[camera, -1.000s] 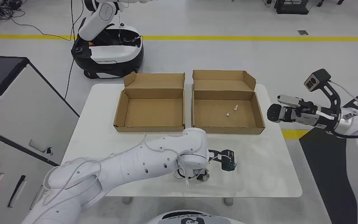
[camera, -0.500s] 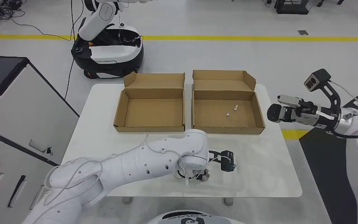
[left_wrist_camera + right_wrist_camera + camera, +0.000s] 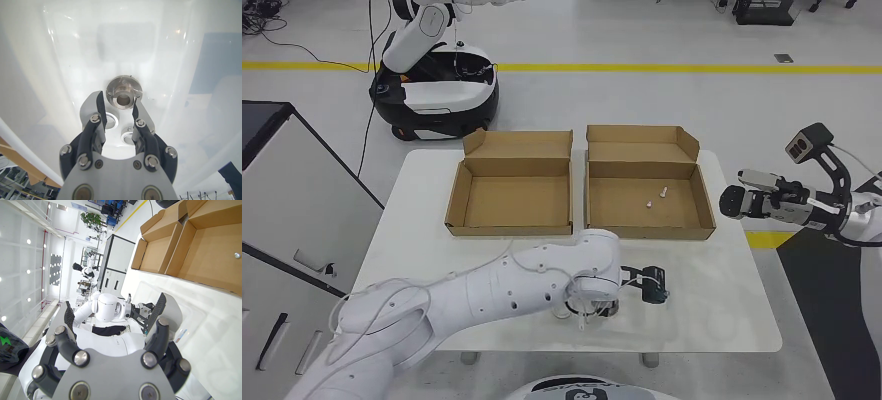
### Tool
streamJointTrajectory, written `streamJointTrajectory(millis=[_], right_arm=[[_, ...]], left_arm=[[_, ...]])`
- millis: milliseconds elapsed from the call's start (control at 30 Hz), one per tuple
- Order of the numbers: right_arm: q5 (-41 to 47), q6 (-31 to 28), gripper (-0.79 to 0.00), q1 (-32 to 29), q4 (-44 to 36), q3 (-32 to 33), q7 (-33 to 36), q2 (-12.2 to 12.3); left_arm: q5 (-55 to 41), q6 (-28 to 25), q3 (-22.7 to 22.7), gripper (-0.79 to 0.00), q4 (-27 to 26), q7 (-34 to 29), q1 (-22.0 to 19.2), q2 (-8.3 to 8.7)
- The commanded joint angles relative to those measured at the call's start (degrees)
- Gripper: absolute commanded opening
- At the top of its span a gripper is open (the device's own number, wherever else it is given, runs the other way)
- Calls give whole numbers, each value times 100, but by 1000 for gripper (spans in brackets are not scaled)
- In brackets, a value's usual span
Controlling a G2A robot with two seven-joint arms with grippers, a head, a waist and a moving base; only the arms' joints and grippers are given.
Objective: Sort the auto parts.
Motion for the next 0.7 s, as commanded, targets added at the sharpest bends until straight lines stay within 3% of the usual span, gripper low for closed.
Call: streamJointTrajectory(millis=[0,433,667], right_arm=[[0,0,0,0,0,0,0,0],[0,0,0,0,0,0,0,0],[0,0,0,0,0,0,0,0]], left_arm=[[9,-39,70,-394,-13,44,-29,-14],[-93,-71,108,-483,66,76,-145,-178],[-299,-192,108,-477,529,197,-416,-358]])
